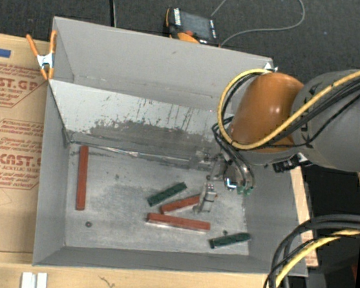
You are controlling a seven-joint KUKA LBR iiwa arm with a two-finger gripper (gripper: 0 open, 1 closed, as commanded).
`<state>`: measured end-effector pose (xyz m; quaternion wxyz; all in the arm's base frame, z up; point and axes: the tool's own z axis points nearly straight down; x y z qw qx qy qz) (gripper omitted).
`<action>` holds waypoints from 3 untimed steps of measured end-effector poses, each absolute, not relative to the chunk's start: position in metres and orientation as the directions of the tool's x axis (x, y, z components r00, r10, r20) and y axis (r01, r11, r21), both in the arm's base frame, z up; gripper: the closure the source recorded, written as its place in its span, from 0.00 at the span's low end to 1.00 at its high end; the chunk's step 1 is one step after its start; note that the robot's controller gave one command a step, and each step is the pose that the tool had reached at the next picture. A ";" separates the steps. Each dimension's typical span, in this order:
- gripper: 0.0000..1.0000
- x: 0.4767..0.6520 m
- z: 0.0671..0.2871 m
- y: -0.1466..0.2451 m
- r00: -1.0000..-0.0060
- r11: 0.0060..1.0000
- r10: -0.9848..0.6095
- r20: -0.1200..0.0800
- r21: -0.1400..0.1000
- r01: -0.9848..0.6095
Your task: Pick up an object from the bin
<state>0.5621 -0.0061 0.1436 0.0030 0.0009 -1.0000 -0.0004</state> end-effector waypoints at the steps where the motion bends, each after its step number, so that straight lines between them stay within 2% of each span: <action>1: 0.00 0.555 0.066 0.036 -1.000 1.000 -0.007 0.006 0.002 -0.007; 2: 1.00 0.558 0.074 0.034 -1.000 1.000 -0.004 0.002 0.001 -0.004; 3: 1.00 0.558 0.218 0.026 -1.000 1.000 -0.018 -0.011 0.001 -0.018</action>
Offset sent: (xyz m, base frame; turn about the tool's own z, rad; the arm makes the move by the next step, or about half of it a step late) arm -0.0051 0.0392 -0.0736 -0.0004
